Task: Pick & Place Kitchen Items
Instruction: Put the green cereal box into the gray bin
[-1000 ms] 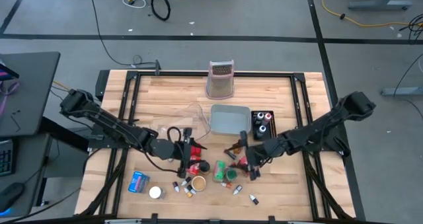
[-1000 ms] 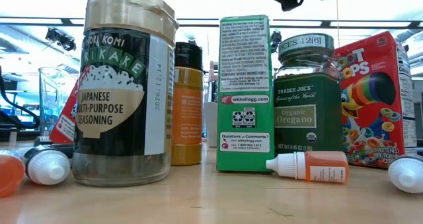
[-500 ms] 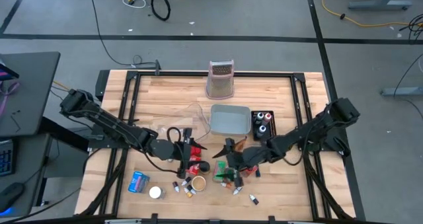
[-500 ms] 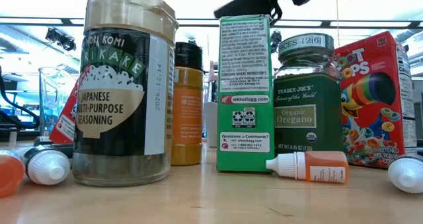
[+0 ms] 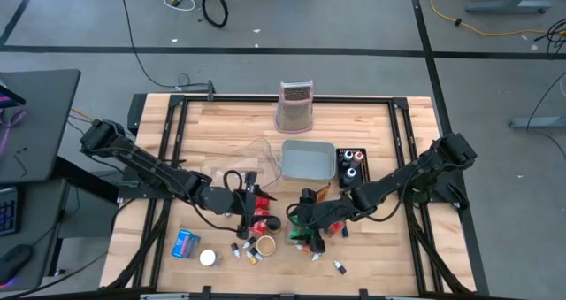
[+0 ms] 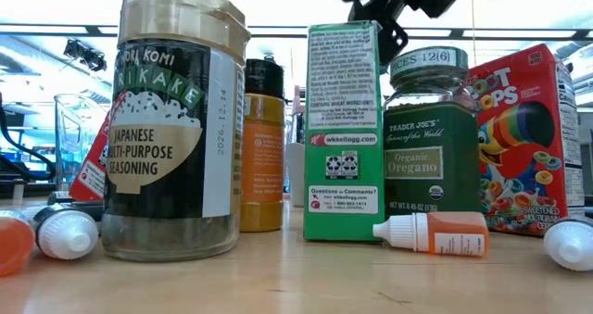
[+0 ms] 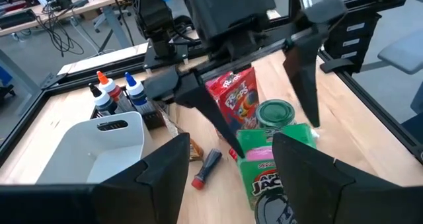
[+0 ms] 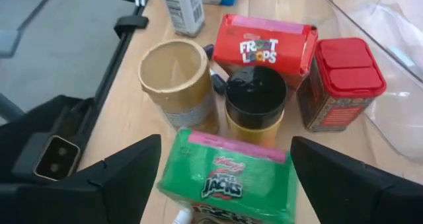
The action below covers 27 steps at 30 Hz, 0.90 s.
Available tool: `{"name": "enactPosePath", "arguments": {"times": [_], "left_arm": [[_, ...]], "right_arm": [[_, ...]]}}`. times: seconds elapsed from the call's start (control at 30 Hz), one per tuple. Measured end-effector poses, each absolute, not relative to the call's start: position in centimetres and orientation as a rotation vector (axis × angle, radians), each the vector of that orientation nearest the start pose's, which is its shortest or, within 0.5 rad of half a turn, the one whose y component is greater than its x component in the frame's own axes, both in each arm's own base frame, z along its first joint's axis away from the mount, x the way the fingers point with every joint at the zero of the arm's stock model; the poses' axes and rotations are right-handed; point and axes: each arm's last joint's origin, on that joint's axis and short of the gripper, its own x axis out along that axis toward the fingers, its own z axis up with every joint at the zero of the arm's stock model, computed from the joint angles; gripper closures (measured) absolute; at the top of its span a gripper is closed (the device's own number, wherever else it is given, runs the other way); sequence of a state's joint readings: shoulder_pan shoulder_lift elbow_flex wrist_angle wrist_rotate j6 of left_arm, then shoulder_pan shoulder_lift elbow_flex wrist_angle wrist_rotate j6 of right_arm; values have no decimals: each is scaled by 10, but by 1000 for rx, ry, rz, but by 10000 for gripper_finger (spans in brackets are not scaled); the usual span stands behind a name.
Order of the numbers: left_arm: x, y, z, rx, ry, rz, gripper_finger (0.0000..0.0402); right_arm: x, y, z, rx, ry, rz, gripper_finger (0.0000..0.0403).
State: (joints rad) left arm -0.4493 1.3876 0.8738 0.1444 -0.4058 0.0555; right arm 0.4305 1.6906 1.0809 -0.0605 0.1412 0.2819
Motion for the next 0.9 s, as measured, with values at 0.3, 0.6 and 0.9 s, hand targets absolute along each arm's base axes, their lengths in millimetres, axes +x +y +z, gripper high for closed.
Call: {"name": "enactPosePath", "arguments": {"times": [0.3, 0.6, 0.9], "left_arm": [[277, -121, 260, 208, 344, -55, 177], [277, -121, 259, 195, 357, -52, 177], [277, -121, 259, 195, 359, -52, 177]], "right_arm": [[332, 148, 208, 25, 700, 192, 55], [332, 148, 211, -7, 680, 192, 55], [328, 145, 221, 40, 655, 169, 55]]}}
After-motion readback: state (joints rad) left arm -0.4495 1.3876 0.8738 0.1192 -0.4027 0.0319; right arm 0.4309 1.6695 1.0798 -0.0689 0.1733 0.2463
